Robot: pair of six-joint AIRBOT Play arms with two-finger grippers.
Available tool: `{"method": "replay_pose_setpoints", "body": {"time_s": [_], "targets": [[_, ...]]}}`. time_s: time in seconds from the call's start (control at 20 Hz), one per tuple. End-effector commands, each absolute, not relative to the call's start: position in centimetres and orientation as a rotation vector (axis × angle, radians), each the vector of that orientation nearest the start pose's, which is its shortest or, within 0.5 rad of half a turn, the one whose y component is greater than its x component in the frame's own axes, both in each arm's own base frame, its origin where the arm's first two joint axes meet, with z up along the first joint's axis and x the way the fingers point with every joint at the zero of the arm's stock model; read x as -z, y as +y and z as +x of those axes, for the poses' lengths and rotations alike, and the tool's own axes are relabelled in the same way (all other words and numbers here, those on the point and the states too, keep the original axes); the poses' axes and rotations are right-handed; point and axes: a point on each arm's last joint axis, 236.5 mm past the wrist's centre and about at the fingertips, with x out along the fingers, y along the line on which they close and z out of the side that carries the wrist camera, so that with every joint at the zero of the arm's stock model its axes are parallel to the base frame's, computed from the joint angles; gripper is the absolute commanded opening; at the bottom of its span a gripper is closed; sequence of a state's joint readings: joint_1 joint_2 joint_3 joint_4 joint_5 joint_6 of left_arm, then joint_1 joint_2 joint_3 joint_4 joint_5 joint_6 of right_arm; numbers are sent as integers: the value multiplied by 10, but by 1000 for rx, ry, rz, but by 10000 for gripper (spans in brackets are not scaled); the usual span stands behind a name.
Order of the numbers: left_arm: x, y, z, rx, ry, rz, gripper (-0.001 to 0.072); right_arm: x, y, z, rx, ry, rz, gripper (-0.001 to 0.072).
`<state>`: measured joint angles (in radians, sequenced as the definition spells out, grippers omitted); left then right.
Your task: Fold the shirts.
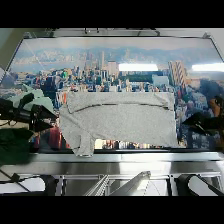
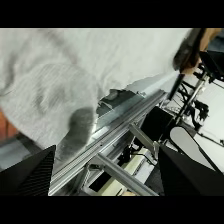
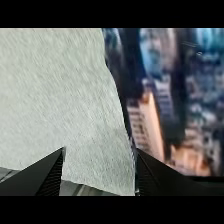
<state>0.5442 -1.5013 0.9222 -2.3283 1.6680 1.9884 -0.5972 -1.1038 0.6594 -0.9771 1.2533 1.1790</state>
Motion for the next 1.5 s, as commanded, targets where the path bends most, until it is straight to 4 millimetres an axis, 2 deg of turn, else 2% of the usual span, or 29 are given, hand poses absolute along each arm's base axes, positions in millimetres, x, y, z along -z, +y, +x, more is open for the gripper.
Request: {"method": "replay_pose_setpoints", "body": {"time_s": [0.0,0.2,0.35,0.4,0.45,0.5,0.65,0.7,0.75,0.9,1.0,1.2,1.3,1.45], "targets": [[69,-21,232,343,1654,-1030,691,59,-8,250,-89,1280,798,497],[108,-28,231,248,1647,-1004,692,30,8,269,-176,1161,845,498],[124,-45,228,274,1715,-982,691,15,14,273,-202,1115,855,498],[128,-51,227,291,1730,-970,593,12,15,273,-205,1105,850,498],[131,-58,231,318,1717,-960,445,8,14,273,-205,1093,840,497],[131,-66,238,344,1697,-973,373,5,14,273,-203,1084,835,498],[121,-93,257,446,1620,-1019,347,2,15,272,-176,1085,869,498],[119,-97,258,477,1607,-1002,125,5,13,269,-146,1107,891,497],[116,-98,256,512,1597,-980,14,13,9,263,-96,1148,914,498],[101,-95,254,550,1580,-992,15,52,-12,234,65,1329,896,497],[91,-84,258,537,1536,-1007,15,70,-15,221,88,1421,896,497],[79,-66,268,494,1453,-1009,15,99,-7,210,81,1555,976,497],[77,-66,269,495,1450,-1005,15,112,-1,203,75,1624,1017,496],[78,-73,267,513,1465,-986,15,120,19,200,-2,1657,1108,496]]}}
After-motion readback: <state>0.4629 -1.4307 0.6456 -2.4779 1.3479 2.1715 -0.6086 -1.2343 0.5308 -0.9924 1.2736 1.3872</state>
